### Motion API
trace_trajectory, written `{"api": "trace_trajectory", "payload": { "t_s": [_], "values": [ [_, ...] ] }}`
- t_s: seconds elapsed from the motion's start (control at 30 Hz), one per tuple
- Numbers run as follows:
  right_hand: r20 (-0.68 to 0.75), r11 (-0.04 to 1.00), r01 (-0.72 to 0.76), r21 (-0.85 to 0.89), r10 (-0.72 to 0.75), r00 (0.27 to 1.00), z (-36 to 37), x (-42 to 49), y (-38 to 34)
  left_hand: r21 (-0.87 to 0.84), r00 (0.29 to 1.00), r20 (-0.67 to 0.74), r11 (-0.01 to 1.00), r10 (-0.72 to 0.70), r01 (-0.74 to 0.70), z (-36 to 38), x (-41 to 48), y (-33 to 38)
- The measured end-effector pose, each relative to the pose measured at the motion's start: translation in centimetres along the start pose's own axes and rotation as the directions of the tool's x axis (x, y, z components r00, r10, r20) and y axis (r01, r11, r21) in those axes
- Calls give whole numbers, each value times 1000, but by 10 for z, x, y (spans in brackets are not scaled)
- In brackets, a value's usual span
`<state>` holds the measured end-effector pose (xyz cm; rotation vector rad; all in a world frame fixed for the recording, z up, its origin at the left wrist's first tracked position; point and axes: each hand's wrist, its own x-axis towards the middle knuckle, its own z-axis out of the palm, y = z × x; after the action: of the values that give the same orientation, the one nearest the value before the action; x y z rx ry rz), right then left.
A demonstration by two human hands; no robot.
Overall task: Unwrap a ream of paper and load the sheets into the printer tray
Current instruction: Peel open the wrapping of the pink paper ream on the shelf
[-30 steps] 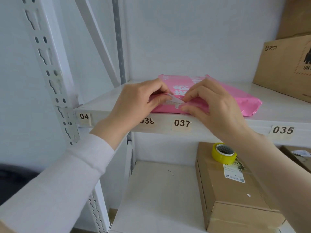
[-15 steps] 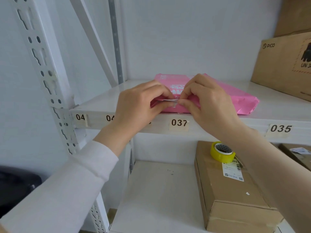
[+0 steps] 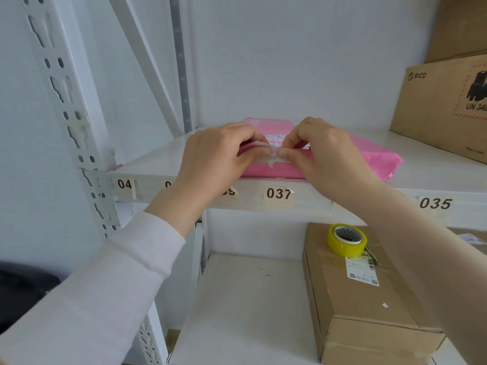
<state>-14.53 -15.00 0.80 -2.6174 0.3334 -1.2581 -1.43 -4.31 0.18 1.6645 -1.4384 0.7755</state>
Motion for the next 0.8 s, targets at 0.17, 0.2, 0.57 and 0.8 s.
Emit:
{"api": "trace_trajectory", "payload": {
  "t_s": [0.17, 0.2, 0.57, 0.8],
  "values": [
    [24, 998, -68, 9, 67, 997, -2, 1, -2, -53, 998, 42, 998, -41, 43, -2, 2, -2],
    [31, 997, -77, 9, 76, 997, -2, 2, -3, -74, 997, 62, 996, -41, 45, -3, 2, -3],
    [63, 995, -99, 16, 98, 993, -3, 3, -5, -296, 977, 189, 943, -99, 152, -14, 0, -13],
    [-26, 1000, -11, -11, 11, 1000, 2, -1, -4, -203, 985, 161, 975, -62, 95, -15, 3, -10]
  ]
}}
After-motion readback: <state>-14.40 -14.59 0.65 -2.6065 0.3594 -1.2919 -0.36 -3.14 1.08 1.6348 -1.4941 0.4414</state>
